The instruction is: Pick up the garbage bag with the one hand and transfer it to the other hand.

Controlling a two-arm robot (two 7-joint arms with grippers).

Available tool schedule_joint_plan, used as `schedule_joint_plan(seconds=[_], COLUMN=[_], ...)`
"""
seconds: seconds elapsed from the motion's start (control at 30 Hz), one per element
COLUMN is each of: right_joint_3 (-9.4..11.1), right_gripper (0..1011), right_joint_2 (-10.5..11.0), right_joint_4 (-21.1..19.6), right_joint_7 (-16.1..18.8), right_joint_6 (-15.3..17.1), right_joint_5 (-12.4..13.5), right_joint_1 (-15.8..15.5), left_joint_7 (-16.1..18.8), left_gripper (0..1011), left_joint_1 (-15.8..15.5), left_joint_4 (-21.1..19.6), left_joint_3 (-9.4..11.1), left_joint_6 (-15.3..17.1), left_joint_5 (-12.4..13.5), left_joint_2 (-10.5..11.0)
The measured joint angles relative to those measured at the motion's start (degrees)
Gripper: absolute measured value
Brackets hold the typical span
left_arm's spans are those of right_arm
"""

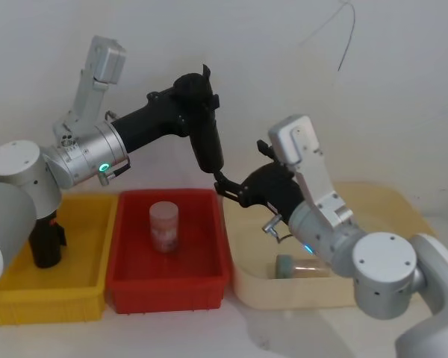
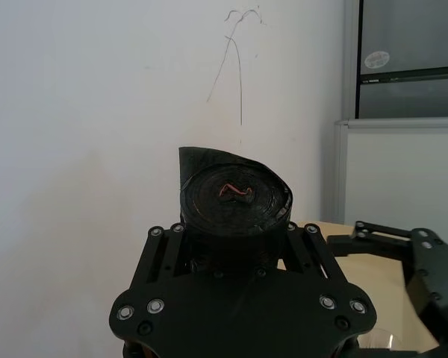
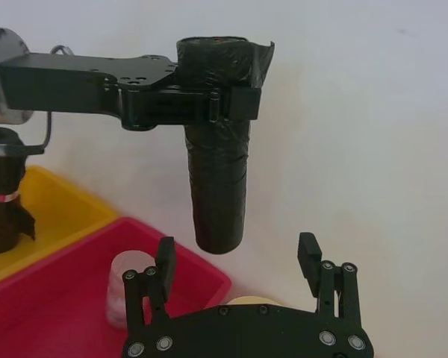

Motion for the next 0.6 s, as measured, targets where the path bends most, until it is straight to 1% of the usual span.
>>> schedule_joint_plan(seconds=[0.03, 0.3, 0.6], right_joint_3=[-0.2, -1.4, -2.3], right_gripper=[1001, 1001, 1001], right_joint_2=[-0.5, -2.7, -4.5], right_joint_4=[0.6, 4.2, 7.6], right_joint_7=[-0.5, -2.1, -2.4], right_joint_6=[0.4, 2.5, 4.4], right_joint_5=[-0.6, -3.1, -4.7], right_joint_1=[0.5, 3.5, 6.0], left_joint_7=[0.0, 0.0, 0.0], left_gripper=[509, 509, 509], left_joint_1=[0.0, 0.0, 0.0], left_joint_4=[0.0, 0.0, 0.0], left_joint_3=[0.0, 0.0, 0.0], left_joint_6=[0.0, 0.0, 0.0], left_joint_5=[0.0, 0.0, 0.0], left_joint_2=[0.0, 0.0, 0.0])
